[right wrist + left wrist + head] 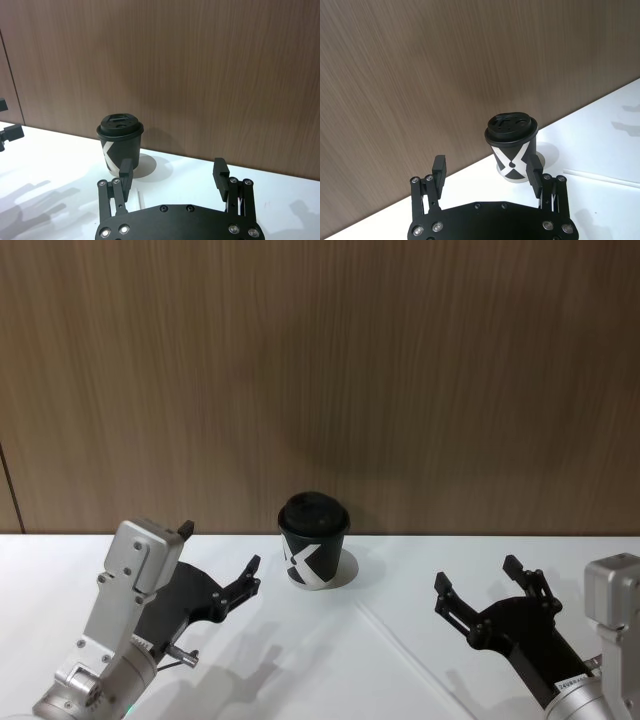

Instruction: Pick up the straw with one hand, pass it to the other hand, and insert it into the cup.

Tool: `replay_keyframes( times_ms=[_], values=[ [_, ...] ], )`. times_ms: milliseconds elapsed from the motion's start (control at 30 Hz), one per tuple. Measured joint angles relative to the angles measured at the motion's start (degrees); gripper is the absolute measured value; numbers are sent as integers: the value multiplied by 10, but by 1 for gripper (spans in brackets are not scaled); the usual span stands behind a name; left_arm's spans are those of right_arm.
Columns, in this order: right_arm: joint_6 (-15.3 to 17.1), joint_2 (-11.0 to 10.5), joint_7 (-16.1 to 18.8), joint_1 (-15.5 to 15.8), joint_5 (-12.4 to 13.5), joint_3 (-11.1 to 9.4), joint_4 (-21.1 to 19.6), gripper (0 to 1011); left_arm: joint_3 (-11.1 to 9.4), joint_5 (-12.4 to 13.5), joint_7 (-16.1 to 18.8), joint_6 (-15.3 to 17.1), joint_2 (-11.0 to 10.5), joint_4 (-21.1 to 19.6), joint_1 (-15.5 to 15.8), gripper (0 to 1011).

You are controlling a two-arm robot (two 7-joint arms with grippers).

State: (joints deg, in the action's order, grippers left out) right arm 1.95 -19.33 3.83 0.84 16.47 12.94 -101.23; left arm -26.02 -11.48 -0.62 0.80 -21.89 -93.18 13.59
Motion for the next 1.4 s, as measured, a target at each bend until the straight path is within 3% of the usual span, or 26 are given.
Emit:
replay_keyframes(
  times_ms=[533, 767, 1400],
  values=[
    [0, 0, 1, 0, 0, 0, 0, 1001, 0, 0, 0, 0, 0, 0, 0, 1003],
    [-2, -13, 21, -4, 1, -4, 8, 1001, 0, 0, 0, 0, 0, 0, 0, 1003],
    [-41, -94, 174, -37, 23, -8, 74, 1001, 0, 0, 0, 0, 0, 0, 0, 1003]
  ],
)
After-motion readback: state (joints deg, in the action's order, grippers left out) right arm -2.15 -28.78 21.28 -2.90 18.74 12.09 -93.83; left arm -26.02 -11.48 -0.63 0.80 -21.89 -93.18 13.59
